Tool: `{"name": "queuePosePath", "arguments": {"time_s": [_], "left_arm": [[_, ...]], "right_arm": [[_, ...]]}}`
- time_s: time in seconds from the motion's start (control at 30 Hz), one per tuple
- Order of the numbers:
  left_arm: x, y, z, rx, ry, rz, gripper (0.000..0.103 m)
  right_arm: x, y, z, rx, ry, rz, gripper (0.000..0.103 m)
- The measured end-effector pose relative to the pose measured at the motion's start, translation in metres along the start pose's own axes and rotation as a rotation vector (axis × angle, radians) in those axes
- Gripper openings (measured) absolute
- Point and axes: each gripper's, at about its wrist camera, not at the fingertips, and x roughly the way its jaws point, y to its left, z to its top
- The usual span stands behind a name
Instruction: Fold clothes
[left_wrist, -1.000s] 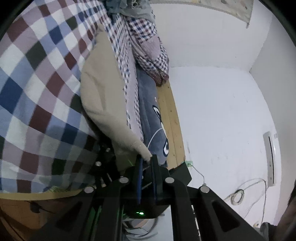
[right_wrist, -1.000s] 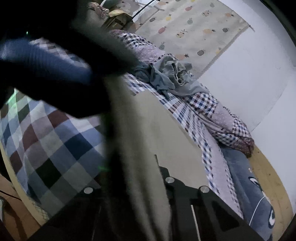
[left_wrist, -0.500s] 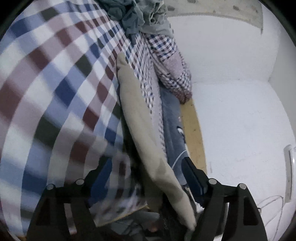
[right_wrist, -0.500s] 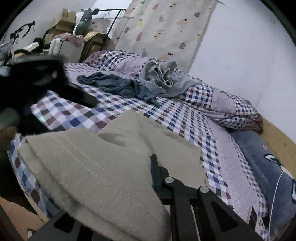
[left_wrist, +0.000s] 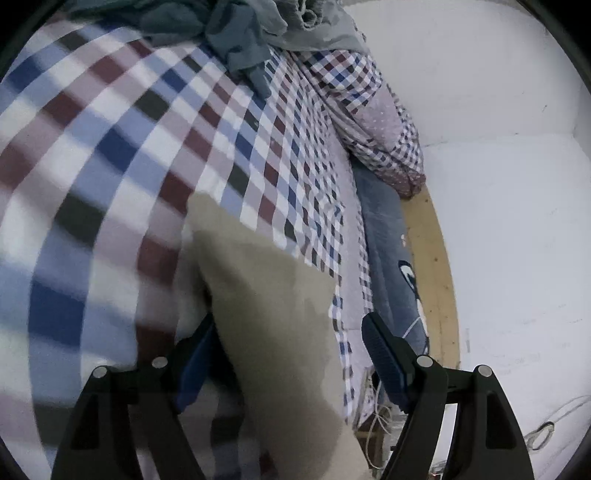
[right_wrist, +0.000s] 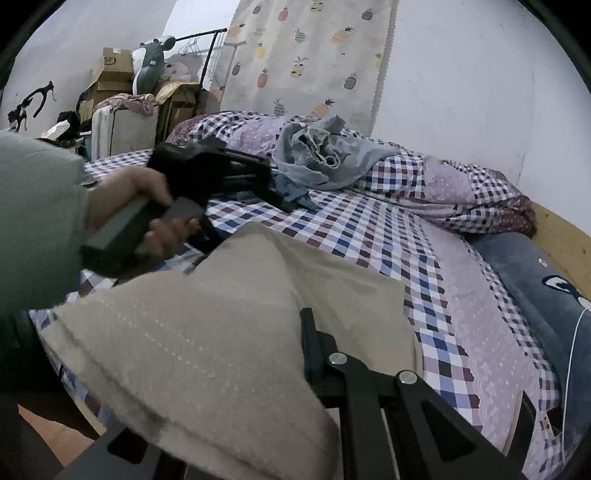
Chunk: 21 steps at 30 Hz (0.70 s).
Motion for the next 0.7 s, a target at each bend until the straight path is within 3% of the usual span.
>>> {"name": "queuePosePath", "arguments": {"time_s": [0.03, 0.13, 0.2, 0.47, 0.7], "left_arm": [[0.002, 0.001, 0.001, 0.008, 0.009, 0.009, 0.074], [0.012, 0.006, 0.011, 0.002, 0.027, 0.046, 0.048], [0.016, 0.01, 0.015, -0.006, 0.033, 0.06, 0.019], [-0.033, -0.03, 0.003, 0.04, -0.055, -0.011, 0.011], [-0.089, -0.077, -0.009, 0.094, -0.149, -0.076, 0.01]], "right_arm": [[-0.001, -0.001, -0.001, 0.002, 0.0, 0.002, 0.007], [-0.004, -0.004, -0.003, 0.012, -0.002, 0.008, 0.007], [-0.005, -0.004, -0.004, 0.008, 0.002, 0.01, 0.007], [-0.02, -0.013, -0.001, 0.027, 0.004, 0.022, 0.007], [-0.059, -0.017, 0.028, 0.08, -0.059, 0.081, 0.007]]}}
